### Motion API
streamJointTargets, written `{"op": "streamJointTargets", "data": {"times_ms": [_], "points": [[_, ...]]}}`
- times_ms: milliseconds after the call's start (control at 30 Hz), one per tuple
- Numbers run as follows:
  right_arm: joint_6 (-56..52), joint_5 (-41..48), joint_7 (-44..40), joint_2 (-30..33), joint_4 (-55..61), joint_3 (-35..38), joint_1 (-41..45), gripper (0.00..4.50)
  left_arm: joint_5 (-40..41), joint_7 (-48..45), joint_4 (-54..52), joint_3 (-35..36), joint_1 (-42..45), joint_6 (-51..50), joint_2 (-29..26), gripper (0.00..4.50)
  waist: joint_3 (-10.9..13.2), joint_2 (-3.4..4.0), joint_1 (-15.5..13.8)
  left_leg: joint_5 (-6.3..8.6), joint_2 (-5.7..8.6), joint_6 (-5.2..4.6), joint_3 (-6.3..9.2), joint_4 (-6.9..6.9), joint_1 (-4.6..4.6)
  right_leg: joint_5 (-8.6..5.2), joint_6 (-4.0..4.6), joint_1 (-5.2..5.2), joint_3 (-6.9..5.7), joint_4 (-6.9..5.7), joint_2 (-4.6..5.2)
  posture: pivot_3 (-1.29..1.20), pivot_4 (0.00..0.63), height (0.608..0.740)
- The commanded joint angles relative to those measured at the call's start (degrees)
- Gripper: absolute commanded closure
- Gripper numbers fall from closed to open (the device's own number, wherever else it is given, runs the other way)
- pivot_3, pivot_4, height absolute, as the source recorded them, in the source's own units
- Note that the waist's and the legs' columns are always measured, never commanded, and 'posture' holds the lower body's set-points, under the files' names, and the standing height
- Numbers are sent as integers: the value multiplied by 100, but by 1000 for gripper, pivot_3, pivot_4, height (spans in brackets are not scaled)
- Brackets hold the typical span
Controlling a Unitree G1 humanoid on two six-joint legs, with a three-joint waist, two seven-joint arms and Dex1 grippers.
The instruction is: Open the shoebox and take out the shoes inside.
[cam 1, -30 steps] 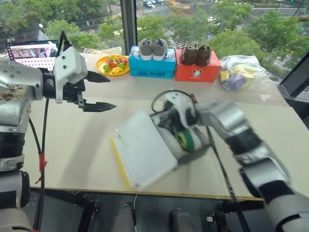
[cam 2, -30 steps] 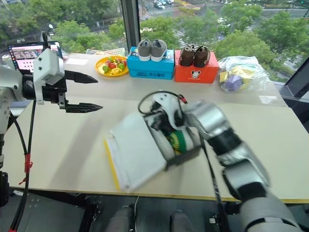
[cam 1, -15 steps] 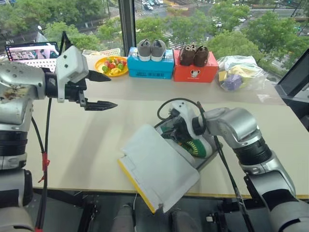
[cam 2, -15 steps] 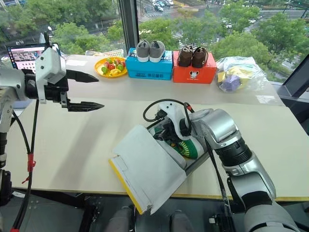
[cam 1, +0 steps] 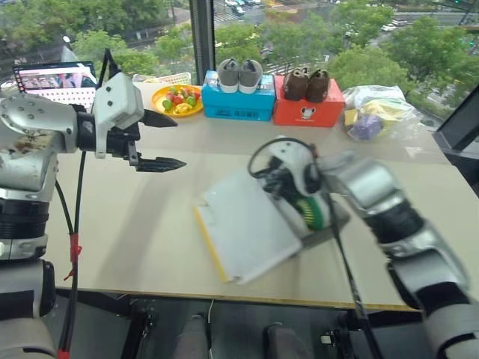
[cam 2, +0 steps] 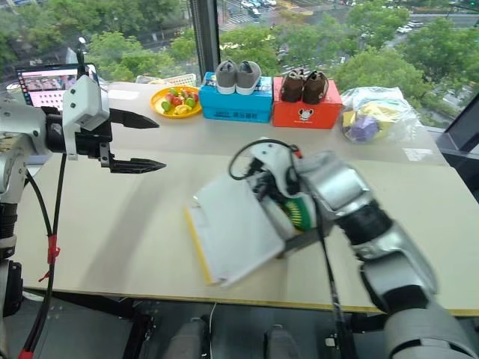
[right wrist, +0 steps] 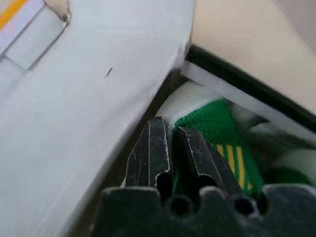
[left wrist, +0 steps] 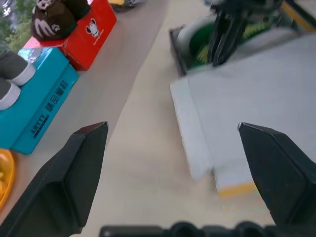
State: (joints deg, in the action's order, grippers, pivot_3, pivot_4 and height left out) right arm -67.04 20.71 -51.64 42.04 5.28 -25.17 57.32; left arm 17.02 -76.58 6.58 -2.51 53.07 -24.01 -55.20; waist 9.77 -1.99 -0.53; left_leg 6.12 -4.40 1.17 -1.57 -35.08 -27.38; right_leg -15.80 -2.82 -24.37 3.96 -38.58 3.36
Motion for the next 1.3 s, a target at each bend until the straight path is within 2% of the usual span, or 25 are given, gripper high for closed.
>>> {"op": "streamJointTargets", "data": {"times_ms": [33, 67, 133, 167, 233, 300, 400, 467, 567, 667, 767, 900, 1000, 1067, 1167, 1300], "points": [[304, -610, 207, 257, -102, -107, 249, 4330, 7, 39, -139, 89, 82, 61, 13, 0, -1, 0, 84, 0, -4, 0, 0, -1, 12, 1, 3, 5, 1, -5, -5, 0, 150, 739], [270, -584, 229, 250, -85, -45, 222, 4330, 16, 44, -143, 83, 87, 57, 37, 0, -1, 1, 137, 0, -7, 0, 0, 0, 18, 3, 6, 7, 2, -6, -8, 0, 150, 739], [-407, 270, 20, -187, 323, 678, 338, 4330, 8, 46, -139, 69, 97, 56, 78, 0, 1, 2, 156, -1, -7, 1, 0, -2, 29, 2, 8, 9, 4, -21, -10, 0, 150, 739], [-392, 100, 111, -119, 286, 539, 344, 4330, -30, 41, -115, 45, 102, 101, 84, 0, 3, 5, 166, -3, -7, 3, -1, -2, 25, 2, 8, 3, 6, -23, -10, 0, 150, 739], [324, -1062, 593, 311, -196, -284, 240, 4330, -54, 42, -102, 25, 125, 122, 96, 0, 2, 5, 168, -3, -7, 2, -2, -2, 25, 2, 8, 5, 10, -24, -10, 0, 150, 739], [-324, -118, 199, -6, 274, 507, 309, 4330, -16, 40, -100, 38, 142, 96, 115, 0, 3, 6, 141, -2, -5, 2, -2, 0, 21, 0, 7, 0, 8, -23, -8, 0, 150, 739], [11, -606, 473, 181, -2, 395, 319, 4330, -10, 42, -120, 33, 123, 95, 131, 0, 5, 4, 125, -2, -4, 2, -2, 2, 8, 0, 6, -7, 8, -20, -8, 0, 150, 739], [-613, 29, 324, -137, 329, 1032, 554, 4330, -22, 35, -110, 30, 110, 108, 128, 0, 5, 5, 127, -2, -3, 2, -2, 1, 8, 0, 6, -7, 8, -21, -7, 0, 150, 739], [-576, 30, 460, -234, 255, 1218, 683, 4330, -39, 37, -99, 13, 128, 111, 142, 0, 7, 9, 144, -3, -4, 2, -2, 0, 9, 0, 6, -8, 8, -26, -7, 0, 150, 739], [-983, 468, 654, -776, 71, 2022, 973, 4330, -62, 40, -50, -14, 175, 131, 187, 0, 7, 9, 146, -2, -6, 2, -1, 0, 13, 0, 6, -4, 6, -27, -10, 0, 150, 739], [-958, 417, 807, -778, -51, 2143, 963, 4330, -75, 37, -37, -30, 215, 124, 226, 0, 7, 9, 134, -2, -5, 2, -1, -1, 14, 0, 6, -1, 5, -28, -9, 0, 150, 739], [-378, 26, 900, -234, -285, 1985, 1049, 4330, -113, 23, 27, -47, 261, 149, 275, 0, 7, 9, 66, -3, -2, 2, -1, -4, 10, 0, 6, -2, 4, -25, -5, 0, 150, 739], [663, -1031, 1118, 673, -906, 1378, 1205, 4330, -145, 10, 97, -66, 298, 185, 335, 0, 8, 10, 4, -2, 0, 2, -2, -5, 9, -1, 5, -3, 4, -21, -3, 0, 150, 739], [1154, -1533, 1283, 1040, -1473, 1170, 1366, 4330, -150, 6, 125, -85, 308, 202, 387, 0, 9, 11, -9, -2, 2, 3, -3, -5, 7, -1, 4, -6, 4, -17, -1, 0, 150, 739], [1793, -2019, 1334, 1322, -2217, 1043, 1496, 4330, -141, 7, 129, -96, 312, 199, 452, 0, 9, 11, 31, -2, 2, 3, -9, 5, 8, -1, 5, -12, 9, -13, -1, 0, 150, 739], [3281, -2763, 1517, 1479, -3682, 773, 1227, 4330, -143, 18, 88, -93, 290, 169, 512, 0, 9, 11, 176, -2, 1, 3, -9, 10, 10, -1, 6, -11, 11, -12, -3, 0, 150, 739]]}}
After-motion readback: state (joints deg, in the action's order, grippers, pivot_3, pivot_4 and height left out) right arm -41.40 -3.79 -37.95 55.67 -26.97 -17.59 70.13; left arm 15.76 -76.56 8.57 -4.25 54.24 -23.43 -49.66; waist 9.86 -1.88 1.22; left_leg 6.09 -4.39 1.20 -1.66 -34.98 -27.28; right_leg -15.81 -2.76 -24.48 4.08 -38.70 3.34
